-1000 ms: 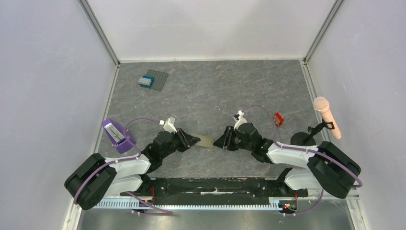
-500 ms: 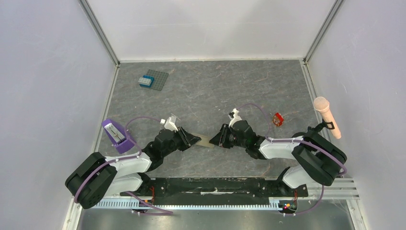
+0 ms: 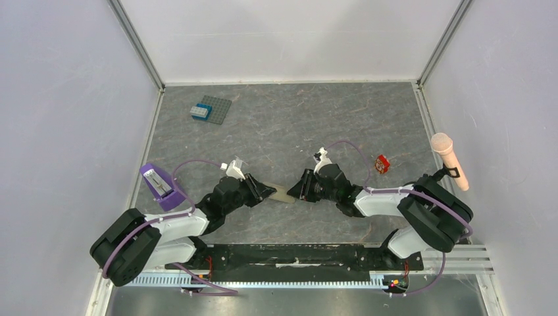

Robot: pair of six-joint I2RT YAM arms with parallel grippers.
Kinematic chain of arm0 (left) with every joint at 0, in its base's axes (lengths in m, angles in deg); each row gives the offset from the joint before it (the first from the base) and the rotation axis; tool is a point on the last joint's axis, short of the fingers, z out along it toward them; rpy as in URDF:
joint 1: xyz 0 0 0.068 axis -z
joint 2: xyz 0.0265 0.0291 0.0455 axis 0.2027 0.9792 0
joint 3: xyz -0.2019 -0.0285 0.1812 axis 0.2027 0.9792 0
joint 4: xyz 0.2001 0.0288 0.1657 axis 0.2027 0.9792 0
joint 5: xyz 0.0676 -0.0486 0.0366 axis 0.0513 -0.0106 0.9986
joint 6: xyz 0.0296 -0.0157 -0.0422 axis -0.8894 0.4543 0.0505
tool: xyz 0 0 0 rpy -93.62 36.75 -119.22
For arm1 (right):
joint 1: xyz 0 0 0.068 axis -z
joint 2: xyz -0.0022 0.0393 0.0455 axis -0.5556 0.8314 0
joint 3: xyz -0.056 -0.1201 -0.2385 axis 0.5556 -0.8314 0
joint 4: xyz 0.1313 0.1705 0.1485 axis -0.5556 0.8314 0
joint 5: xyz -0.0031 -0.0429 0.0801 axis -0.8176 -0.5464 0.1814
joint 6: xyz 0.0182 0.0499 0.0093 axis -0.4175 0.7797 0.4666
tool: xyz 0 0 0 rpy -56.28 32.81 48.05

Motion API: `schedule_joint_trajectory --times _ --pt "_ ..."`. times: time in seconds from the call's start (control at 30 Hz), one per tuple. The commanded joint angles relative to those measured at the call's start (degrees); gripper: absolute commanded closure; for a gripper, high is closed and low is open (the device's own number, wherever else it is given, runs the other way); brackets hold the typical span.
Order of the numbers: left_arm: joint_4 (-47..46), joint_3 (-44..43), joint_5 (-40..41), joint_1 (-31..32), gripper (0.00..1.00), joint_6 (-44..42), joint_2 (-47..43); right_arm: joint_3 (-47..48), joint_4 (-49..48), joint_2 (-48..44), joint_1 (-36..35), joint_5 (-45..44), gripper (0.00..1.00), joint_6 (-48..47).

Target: Load the batteries into the remote control

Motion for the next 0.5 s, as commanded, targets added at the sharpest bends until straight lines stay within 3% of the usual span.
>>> schedule_joint_trajectory --times 0.0,0.47 --pt "8.4 0.5 3.3 0.2 0.98 -3.1 1.9 1.3 -0.9 1.1 0.2 -1.0 0.67 -1.4" --pt "7.3 0.8 2.7 0.1 0.98 -3.3 2.6 0.6 -2.6 4.6 0.2 0.2 0.64 -0.6"
